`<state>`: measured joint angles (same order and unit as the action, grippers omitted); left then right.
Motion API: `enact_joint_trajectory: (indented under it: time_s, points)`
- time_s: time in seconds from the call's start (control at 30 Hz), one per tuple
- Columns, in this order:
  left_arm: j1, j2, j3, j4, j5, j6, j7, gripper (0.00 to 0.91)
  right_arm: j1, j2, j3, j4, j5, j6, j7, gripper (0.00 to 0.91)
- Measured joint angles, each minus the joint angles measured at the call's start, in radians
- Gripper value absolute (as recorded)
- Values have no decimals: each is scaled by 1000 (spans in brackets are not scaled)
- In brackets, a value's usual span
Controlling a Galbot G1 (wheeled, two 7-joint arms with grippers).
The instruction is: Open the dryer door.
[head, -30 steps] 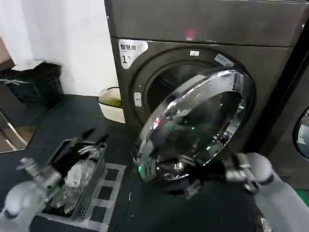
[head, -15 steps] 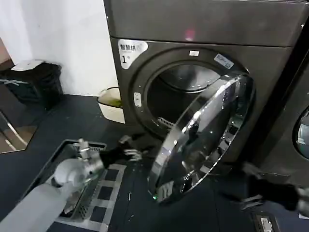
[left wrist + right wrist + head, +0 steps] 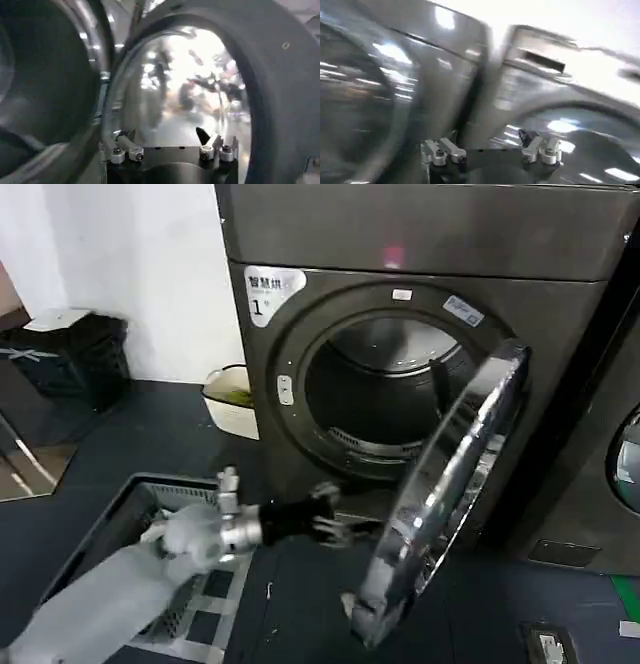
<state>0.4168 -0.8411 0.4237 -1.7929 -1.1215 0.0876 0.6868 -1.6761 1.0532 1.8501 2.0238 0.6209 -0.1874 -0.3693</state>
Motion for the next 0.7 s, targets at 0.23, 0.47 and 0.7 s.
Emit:
enact_joint_trajectory:
  time_s: [0.23, 0.47, 0.7]
  points:
    - [-150, -109, 197, 28, -22, -15, -23, 907, -30, -48, 206, -143, 65, -82, 223, 907]
    - [-242, -279, 325, 131, -6, -27, -57, 907, -97, -119, 430, -319, 13, -127, 204, 907]
    - [-262, -490, 364, 305, 32, -53, -88, 907, -135, -173, 570, -428, 1, -184, 242, 907]
